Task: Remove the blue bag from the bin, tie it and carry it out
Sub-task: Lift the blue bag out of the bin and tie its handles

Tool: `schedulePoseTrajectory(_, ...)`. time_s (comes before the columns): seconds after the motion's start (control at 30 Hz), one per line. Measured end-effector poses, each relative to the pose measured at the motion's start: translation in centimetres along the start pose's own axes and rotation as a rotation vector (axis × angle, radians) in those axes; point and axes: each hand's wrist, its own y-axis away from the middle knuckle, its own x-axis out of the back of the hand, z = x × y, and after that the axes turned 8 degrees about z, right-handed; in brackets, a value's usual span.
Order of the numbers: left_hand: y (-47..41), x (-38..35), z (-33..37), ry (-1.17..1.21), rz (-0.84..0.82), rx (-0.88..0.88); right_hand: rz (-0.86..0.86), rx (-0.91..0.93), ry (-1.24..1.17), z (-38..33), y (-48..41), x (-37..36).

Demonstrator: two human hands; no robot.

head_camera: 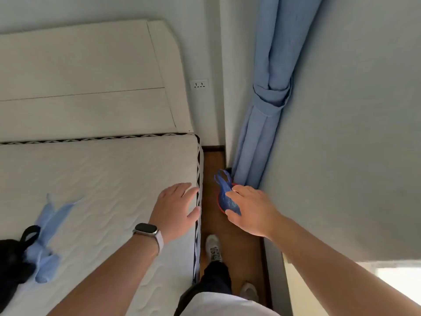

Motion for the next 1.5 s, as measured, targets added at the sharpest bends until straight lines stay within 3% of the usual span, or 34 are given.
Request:
schedulePoseTrajectory(0.37,-15.3,-7.5,-8.1,0.096,-0.107,-0.118,-0.057,-0.144,0.013,4.4,-14.6,-4.0)
schedulePoseTrajectory(0.73,-24.3,-18.0,-12.2,0.198,-0.256,-0.038,-0.192,-0.251,0.025,12.6,-22.9,-9.0)
schedulePoseTrajectory(1.0,-31.4,-33.3,-10.7,0.362,-0.300,0.021,-0.245,-0.316,-0.099,21.1,-26.3,-23.7)
schedulePoseTrajectory(1.27,-37.4,-51.1,-13.6,0.215,-0.467,-0.086,-0.242,-0.399,-0.228,27.8,-28.3,-40.0)
schedulePoseTrajectory(1.5,-38.2,-59.9,-14.9,0.164,-0.475,-0.086,-0.274,-0.335,-0.311,28.1,-29.9,-47.3)
